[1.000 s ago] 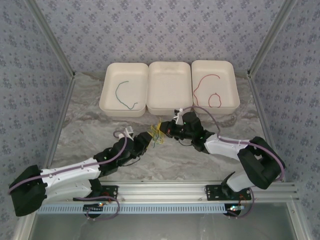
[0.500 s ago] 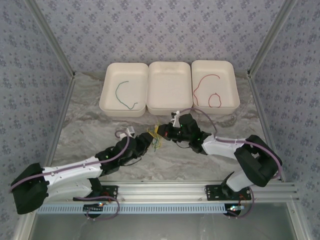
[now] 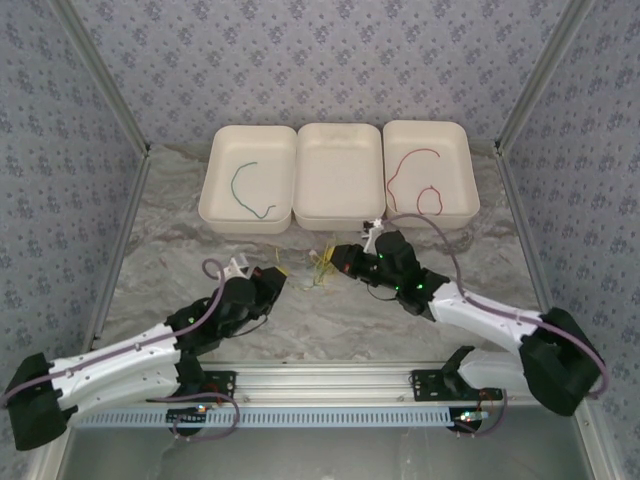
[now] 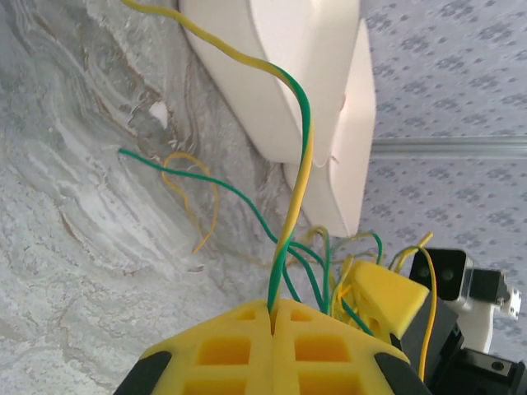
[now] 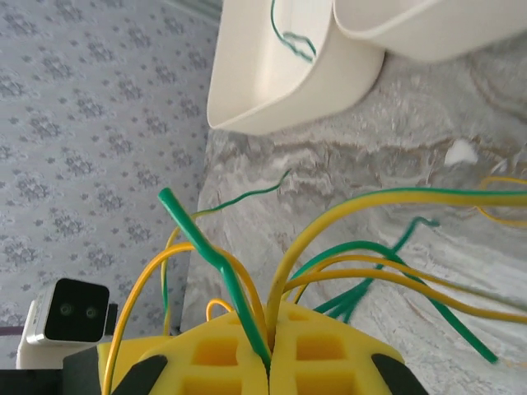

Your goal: Untangle the cables

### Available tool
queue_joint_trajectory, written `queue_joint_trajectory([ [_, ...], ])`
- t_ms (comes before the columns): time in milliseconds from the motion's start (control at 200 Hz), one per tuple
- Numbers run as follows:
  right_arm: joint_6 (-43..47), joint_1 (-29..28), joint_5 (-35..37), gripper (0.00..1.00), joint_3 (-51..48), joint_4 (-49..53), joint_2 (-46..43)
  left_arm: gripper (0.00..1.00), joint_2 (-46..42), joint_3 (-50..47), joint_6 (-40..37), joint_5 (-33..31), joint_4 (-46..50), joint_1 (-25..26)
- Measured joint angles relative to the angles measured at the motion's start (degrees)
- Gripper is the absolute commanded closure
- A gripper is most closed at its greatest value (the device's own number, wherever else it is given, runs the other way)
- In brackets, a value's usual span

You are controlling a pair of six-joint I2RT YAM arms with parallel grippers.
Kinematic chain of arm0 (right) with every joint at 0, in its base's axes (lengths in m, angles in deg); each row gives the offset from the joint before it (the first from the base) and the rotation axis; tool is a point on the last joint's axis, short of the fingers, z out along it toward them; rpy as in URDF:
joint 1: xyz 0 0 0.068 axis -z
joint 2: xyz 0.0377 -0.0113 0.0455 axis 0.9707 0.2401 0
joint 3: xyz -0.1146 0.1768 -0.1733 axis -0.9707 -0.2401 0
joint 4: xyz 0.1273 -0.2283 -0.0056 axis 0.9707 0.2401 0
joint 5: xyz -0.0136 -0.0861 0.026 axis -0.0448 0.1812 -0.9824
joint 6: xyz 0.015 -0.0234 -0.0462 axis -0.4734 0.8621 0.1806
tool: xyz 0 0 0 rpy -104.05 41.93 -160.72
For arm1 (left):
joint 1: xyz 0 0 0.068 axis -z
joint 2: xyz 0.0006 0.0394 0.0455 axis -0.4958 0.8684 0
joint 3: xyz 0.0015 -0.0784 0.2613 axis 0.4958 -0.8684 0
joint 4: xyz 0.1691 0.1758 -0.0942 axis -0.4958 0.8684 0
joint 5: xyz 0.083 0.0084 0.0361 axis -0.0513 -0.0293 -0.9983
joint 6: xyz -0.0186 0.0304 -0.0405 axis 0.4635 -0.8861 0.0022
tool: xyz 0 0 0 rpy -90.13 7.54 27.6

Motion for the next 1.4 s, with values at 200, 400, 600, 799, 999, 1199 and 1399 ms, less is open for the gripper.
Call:
queue_joint_trajectory([
  [200,3.41,1.01,5.64,1.0,0.0,11.13,-9.35,1.0,-7.54,-1.29,-0.04,-0.39,5.01,-1.49],
  [400,6.67,4.52,6.88,1.0,0.02,21.79,-16.57,1.0,-14.16,-1.31,-1.4,0.96,10.88,-2.1],
  [600,9.53,12.98,14.58,1.0,0.02,31.41,-18.62,1.0,-16.2,-1.14,-3.56,-2.73,19.89,-6.8],
  [799,12.7,18.25,16.79,1.0,0.02,35.3,-17.9,1.0,-16.22,0.96,-5.97,-3.76,24.5,-9.46],
  [999,15.3,25.79,14.91,1.0,0.0,36.24,-15.8,1.0,-16.06,2.12,-8.07,-3.02,25.14,-13.18],
  [1199,17.97,32.5,10.19,0.58,0.0,34.47,-10.69,1.0,-13.55,2.34,-11.72,1.09,22.97,-15.47],
  [1399,20.11,32.65,7.61,0.36,-0.02,35.04,-9.57,1.0,-9.68,3.19,-14.84,5.33,18.82,-15.47],
])
